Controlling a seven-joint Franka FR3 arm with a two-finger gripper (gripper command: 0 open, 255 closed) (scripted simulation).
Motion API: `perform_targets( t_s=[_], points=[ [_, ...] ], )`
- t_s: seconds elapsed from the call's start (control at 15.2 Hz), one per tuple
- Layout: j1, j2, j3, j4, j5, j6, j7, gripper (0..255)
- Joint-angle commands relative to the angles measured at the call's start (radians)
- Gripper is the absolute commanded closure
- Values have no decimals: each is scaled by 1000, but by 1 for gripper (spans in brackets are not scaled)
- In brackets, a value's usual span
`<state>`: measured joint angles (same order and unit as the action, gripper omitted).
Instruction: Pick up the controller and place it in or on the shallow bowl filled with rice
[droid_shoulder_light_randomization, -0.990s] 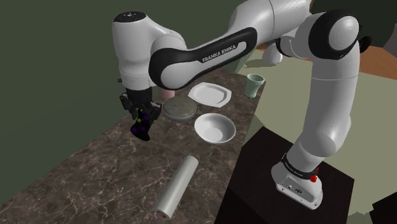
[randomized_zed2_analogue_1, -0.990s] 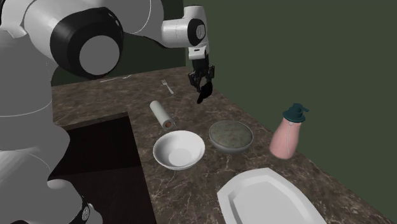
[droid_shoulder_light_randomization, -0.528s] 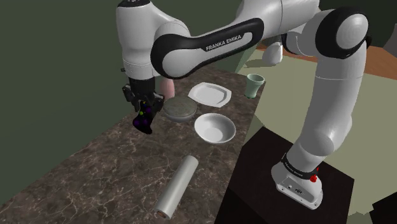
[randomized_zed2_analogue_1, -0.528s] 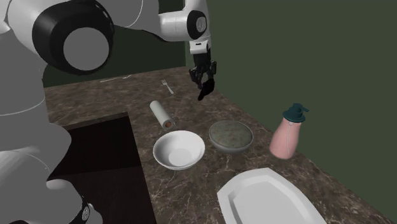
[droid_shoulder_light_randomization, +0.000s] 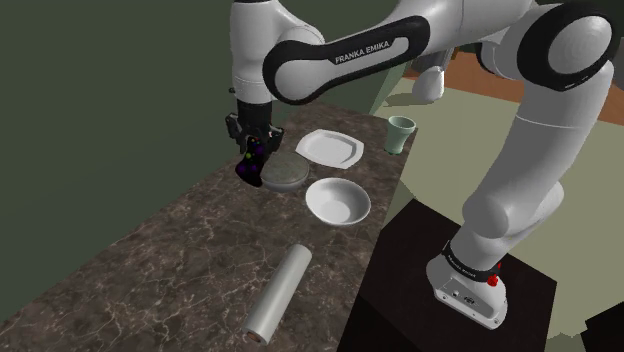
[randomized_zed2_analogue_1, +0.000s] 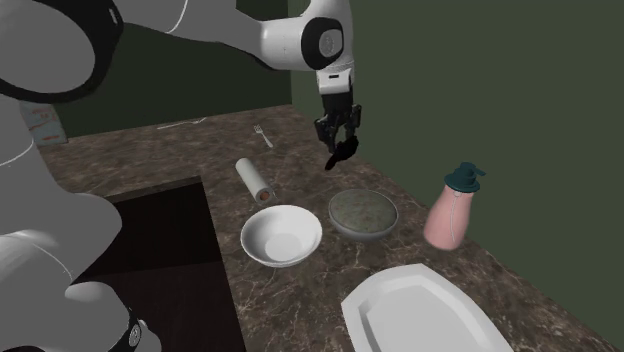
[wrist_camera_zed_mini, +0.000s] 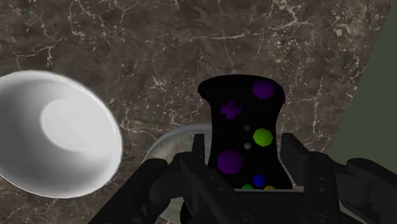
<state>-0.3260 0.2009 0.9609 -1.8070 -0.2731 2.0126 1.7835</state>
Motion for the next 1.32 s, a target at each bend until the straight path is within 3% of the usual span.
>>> perform_targets(
  t_s=[0.0,0.53,1.25],
  points=[
    [-49,-30,-6,-23,33,13,-64,255],
    [-203,-103,-66,-72,128,44,-305,255],
    [-185,-42,-80,-169,58,176,-253,255]
  ],
)
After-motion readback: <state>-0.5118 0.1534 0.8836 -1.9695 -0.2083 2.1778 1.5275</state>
